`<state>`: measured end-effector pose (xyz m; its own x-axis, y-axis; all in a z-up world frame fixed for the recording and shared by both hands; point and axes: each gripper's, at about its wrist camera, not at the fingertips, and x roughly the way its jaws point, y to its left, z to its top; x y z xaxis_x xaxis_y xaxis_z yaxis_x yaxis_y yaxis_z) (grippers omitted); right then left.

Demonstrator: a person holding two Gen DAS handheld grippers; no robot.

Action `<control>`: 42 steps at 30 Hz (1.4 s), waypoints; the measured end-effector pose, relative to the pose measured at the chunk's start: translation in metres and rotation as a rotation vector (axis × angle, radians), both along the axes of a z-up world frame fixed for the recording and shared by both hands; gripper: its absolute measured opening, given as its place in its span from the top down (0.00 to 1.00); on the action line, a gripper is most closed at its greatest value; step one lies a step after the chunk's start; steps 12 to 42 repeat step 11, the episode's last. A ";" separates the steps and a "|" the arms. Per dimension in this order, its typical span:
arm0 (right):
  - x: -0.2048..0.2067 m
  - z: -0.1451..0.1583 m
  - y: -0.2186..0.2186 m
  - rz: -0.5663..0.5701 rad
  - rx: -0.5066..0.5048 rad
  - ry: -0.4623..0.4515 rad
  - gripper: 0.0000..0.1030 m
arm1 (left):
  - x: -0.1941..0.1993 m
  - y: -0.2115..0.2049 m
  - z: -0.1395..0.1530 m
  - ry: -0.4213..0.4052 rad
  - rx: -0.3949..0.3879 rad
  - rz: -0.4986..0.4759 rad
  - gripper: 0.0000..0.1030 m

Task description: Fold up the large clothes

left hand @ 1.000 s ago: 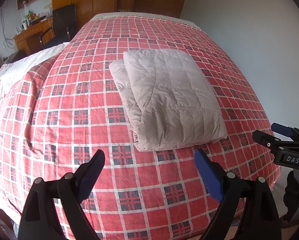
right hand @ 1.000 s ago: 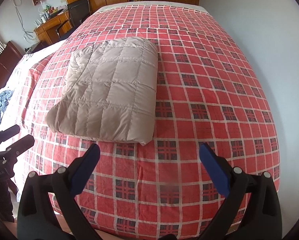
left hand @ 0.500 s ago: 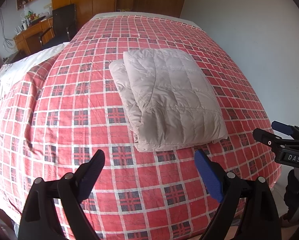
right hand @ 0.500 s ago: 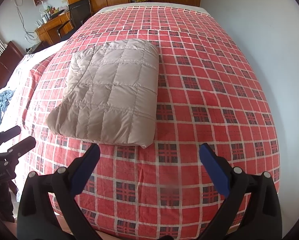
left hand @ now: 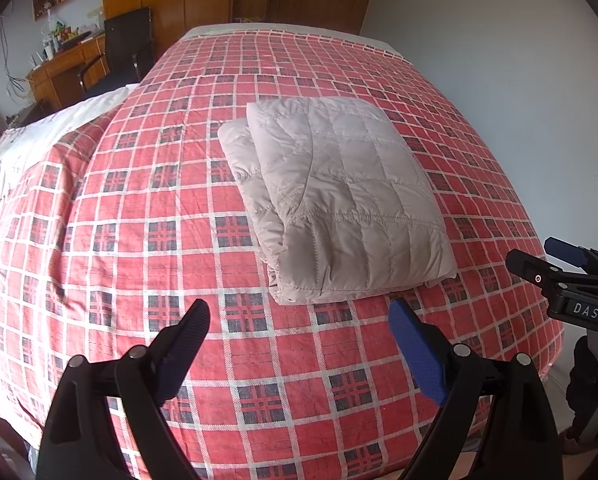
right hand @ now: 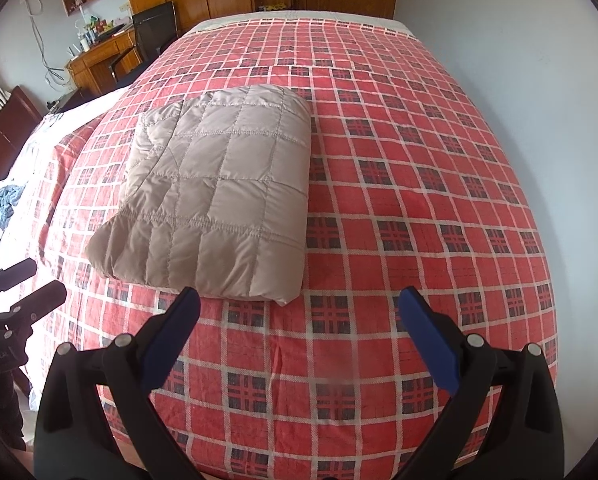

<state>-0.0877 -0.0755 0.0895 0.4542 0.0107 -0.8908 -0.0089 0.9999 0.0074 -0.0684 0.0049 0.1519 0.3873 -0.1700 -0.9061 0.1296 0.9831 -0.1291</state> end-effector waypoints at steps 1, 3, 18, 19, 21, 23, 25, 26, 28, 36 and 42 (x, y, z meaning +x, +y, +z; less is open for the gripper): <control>0.000 -0.001 -0.001 0.000 0.001 0.002 0.04 | 0.000 0.000 0.000 0.001 0.000 -0.002 0.12; 0.001 -0.001 0.000 0.001 -0.003 0.005 0.04 | 0.000 0.000 -0.001 0.004 0.000 -0.002 0.12; 0.001 -0.006 0.000 0.000 -0.003 0.027 0.04 | 0.001 -0.001 -0.001 0.002 0.003 -0.005 0.12; 0.001 -0.006 0.000 0.000 -0.003 0.027 0.04 | 0.001 -0.001 -0.001 0.002 0.003 -0.005 0.12; 0.001 -0.006 0.000 0.000 -0.003 0.027 0.04 | 0.001 -0.001 -0.001 0.002 0.003 -0.005 0.12; 0.001 -0.006 0.000 0.000 -0.003 0.027 0.04 | 0.001 -0.001 -0.001 0.002 0.003 -0.005 0.12; 0.001 -0.006 0.000 0.000 -0.003 0.027 0.04 | 0.001 -0.001 -0.001 0.002 0.003 -0.005 0.12; 0.001 -0.006 0.000 0.000 -0.003 0.027 0.04 | 0.001 -0.001 -0.001 0.002 0.003 -0.005 0.12; 0.001 -0.006 0.000 0.000 -0.003 0.027 0.04 | 0.001 -0.001 -0.001 0.002 0.003 -0.005 0.12; 0.001 -0.006 0.000 0.000 -0.003 0.027 0.04 | 0.001 -0.001 -0.001 0.002 0.003 -0.005 0.12; 0.001 -0.006 0.000 0.000 -0.003 0.027 0.04 | 0.001 -0.001 -0.001 0.002 0.003 -0.005 0.12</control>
